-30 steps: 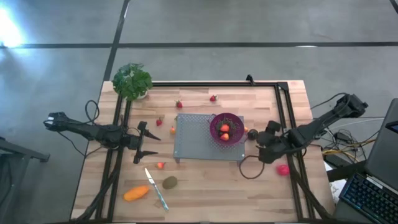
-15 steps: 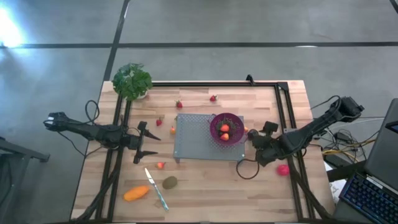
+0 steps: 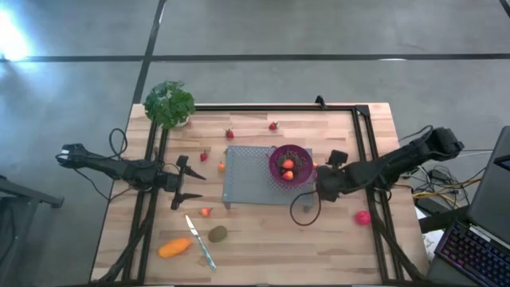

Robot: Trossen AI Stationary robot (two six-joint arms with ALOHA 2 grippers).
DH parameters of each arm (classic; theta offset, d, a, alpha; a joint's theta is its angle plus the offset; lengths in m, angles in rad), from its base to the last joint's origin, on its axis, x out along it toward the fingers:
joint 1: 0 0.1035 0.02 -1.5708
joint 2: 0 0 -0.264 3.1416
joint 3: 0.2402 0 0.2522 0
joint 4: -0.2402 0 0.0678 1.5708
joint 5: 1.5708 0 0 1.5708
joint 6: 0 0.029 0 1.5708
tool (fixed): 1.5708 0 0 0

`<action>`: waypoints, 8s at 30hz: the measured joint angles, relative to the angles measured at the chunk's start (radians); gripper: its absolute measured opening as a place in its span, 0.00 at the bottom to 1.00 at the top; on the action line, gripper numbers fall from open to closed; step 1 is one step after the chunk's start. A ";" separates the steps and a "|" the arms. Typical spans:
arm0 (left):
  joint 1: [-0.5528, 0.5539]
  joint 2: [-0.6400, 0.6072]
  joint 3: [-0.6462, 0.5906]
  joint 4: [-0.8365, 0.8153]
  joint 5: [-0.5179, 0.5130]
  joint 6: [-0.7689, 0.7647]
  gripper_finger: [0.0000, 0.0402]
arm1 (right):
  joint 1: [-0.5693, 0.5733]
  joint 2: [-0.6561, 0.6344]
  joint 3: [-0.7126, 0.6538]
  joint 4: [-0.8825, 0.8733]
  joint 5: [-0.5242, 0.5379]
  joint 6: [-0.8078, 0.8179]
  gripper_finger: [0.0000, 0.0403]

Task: Pick & Place Fruit
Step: Put the plum in the purple strainer bowl on the shelf, then put the pear in the purple strainer bowl on the shelf

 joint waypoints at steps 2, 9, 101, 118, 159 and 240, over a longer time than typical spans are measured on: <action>0.000 0.000 0.000 0.000 0.000 0.000 0.73 | -0.031 0.012 -0.002 0.016 -0.017 -0.023 0.83; 0.000 0.000 0.000 0.000 0.000 0.000 0.73 | -0.088 0.086 -0.017 0.032 -0.044 -0.056 0.88; 0.000 0.000 0.000 0.000 0.000 0.000 0.73 | -0.276 0.082 0.810 -0.125 -0.402 -0.328 0.66; 0.000 0.000 0.000 0.000 0.000 0.000 0.73 | -0.310 0.148 0.721 -0.128 -0.408 -0.329 0.66; 0.000 0.000 0.000 0.000 0.000 0.000 0.73 | -0.242 0.000 0.900 -0.320 -0.336 -0.265 0.77; 0.000 0.000 0.000 0.000 0.000 0.000 0.73 | -0.913 -0.027 0.141 -0.023 -0.647 -0.656 0.59</action>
